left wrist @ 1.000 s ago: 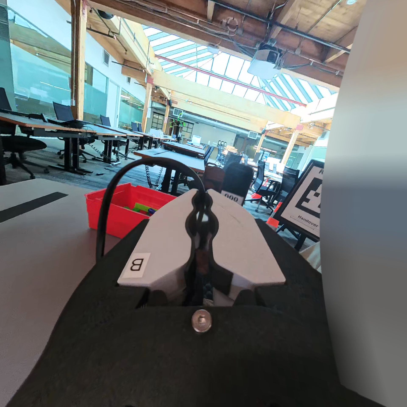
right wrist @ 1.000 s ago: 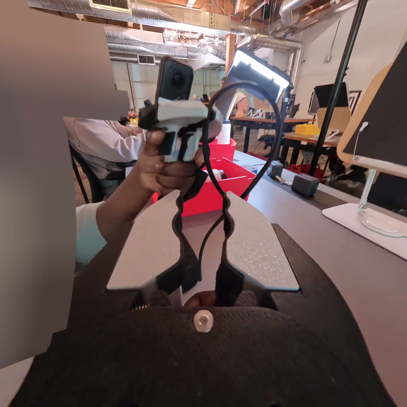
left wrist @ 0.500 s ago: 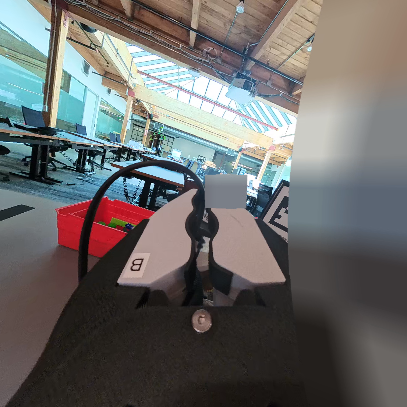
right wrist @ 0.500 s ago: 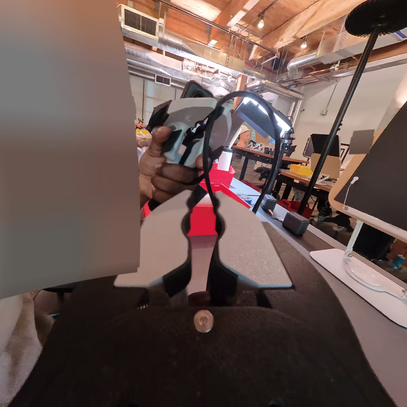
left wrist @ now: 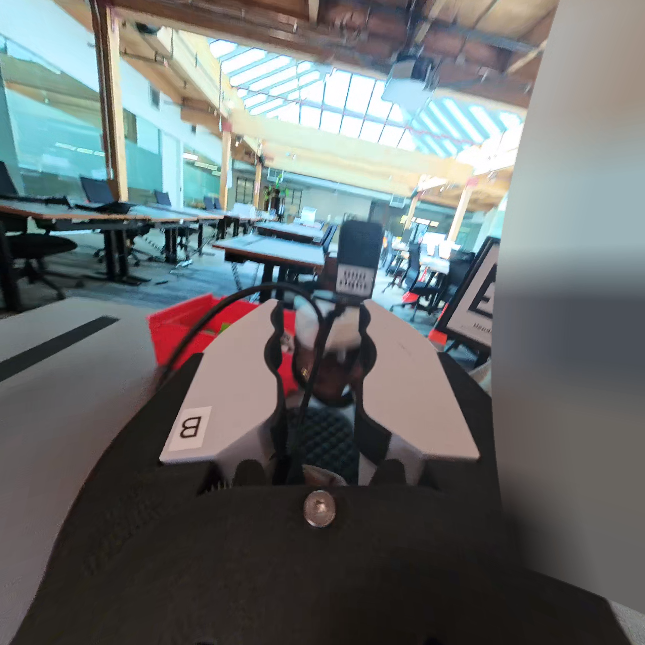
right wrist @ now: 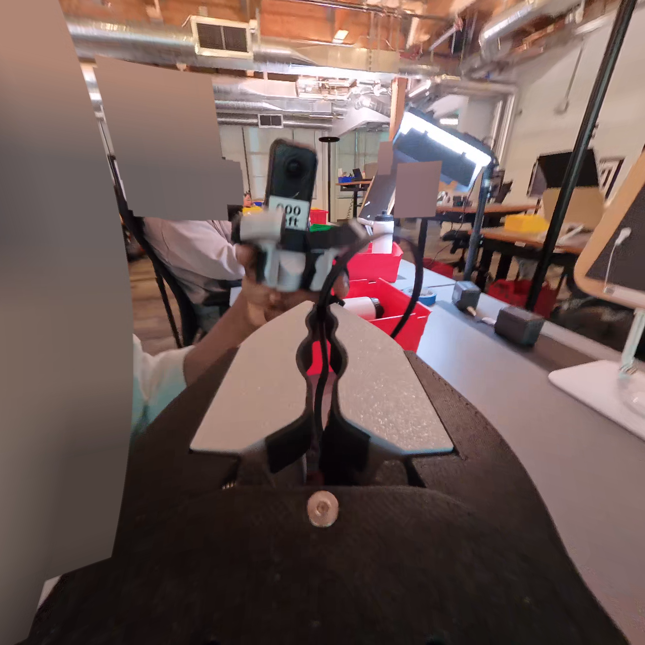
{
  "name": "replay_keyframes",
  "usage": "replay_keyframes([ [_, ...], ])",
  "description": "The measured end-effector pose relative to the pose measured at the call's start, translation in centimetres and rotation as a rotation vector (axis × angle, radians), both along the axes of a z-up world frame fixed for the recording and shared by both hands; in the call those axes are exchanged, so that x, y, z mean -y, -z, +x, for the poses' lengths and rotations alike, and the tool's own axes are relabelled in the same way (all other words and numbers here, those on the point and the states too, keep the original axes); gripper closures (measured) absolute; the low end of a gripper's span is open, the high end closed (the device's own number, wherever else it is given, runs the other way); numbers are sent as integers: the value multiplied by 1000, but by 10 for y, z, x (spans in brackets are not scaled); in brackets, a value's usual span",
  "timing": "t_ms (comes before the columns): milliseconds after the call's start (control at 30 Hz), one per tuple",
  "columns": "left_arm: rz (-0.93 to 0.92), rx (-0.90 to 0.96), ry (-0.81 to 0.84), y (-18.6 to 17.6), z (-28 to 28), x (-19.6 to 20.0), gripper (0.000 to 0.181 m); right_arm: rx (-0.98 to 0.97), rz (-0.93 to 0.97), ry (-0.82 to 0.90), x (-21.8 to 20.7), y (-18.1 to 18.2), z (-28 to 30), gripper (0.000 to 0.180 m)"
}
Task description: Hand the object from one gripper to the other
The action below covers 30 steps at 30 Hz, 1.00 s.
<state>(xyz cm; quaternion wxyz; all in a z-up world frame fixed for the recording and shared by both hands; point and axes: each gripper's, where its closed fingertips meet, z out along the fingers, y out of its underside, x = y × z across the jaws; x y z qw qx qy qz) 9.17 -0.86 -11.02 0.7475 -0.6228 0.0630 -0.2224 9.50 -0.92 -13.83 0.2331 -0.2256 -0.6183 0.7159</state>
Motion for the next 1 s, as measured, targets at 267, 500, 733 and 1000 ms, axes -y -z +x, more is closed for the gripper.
replay_keyframes([
  [267,-239,-198,-36,82,17,-13,157,100,-56,-14,-11,-14,1,176],
  [500,-178,-110,-3,69,17,-14,177,67,-84,21,-16,-18,2,171],
  [733,-38,97,43,31,7,-12,177,159,-55,18,-2,33,2,148],
  [1000,2,149,91,10,12,-18,177,167,35,-67,30,66,3,173],
])
